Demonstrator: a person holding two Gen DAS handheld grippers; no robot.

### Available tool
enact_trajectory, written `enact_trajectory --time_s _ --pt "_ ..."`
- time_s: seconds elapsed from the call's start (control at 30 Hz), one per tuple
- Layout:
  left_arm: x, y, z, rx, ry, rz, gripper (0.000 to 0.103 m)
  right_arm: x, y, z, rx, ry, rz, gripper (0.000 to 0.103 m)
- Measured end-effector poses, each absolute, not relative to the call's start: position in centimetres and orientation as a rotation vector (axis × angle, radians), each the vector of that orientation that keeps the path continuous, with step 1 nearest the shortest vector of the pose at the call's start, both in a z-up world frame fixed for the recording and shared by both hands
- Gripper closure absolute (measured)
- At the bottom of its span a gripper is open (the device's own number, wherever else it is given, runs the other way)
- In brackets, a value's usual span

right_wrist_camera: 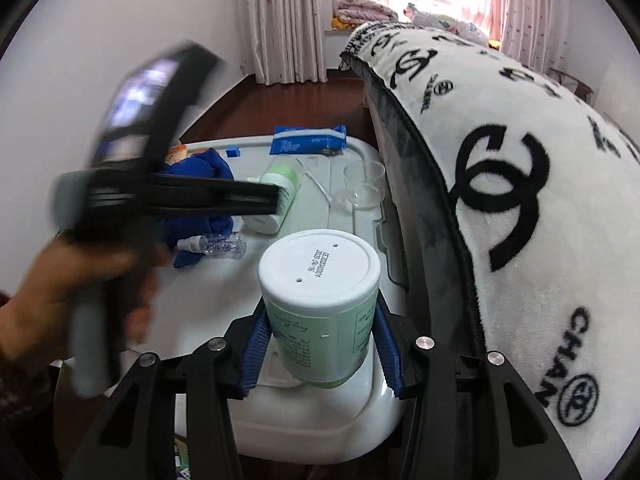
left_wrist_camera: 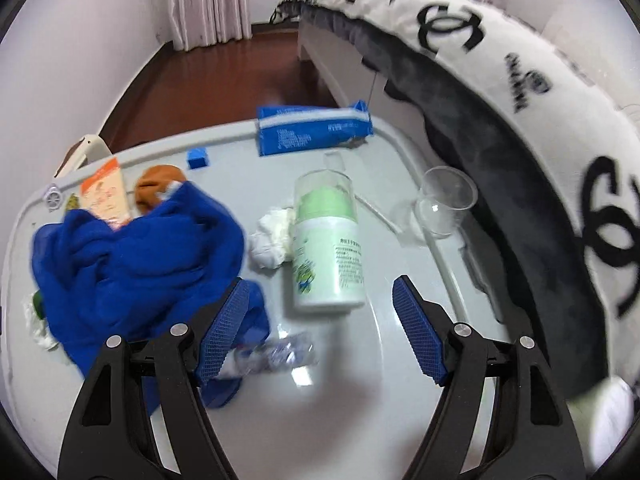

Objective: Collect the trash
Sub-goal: 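Grasp the white-lidded green jar with the right tool while the left tool grasps the green-capped cream jar, then lower both jars into the cardboard box and open both tools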

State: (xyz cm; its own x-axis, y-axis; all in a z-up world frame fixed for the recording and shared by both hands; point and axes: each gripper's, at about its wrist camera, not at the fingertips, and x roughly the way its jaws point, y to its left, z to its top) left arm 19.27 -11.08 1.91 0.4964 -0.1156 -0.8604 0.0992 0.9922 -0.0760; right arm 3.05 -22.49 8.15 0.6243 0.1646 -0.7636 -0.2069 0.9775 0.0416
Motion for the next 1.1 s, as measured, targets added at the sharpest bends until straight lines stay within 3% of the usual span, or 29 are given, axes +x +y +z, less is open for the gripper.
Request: enact_trajectory --time_s 0.17,0.2,0.43,0.63,0.9,1.1 --pt "21.8 -12.0 -0.7 0.012 1.085 -0.082 0.034 2.6 -23.1 9.3 -0.047 0.828 0.208 0.056" --pt "22.1 -12.0 -1.2 0.002 1.096 -0.095 0.055 2.7 -23.2 9.3 -0.044 0.829 0.208 0.056" --pt "19.2 -11.2 -1.1 0.04 1.02 -0.118 0.056 2.6 -23.3 9.2 -0.047 0.828 0.202 0.056" --pt "13.5 -9.6 2.6 0.078 0.944 -0.178 0.056 2.0 -22.9 10.0 -0.046 0.81 0.194 0.056" --pt "3.6 -4.3 9.1 0.099 0.859 -0.223 0.056 -1.2 -20.4 11.5 -0.043 0.779 0.202 0.056" --pt "-6.6 0.8 8.6 0.137 0.879 -0.183 0.056 -7.6 -16.2 10.7 -0.019 0.794 0.289 0.056"
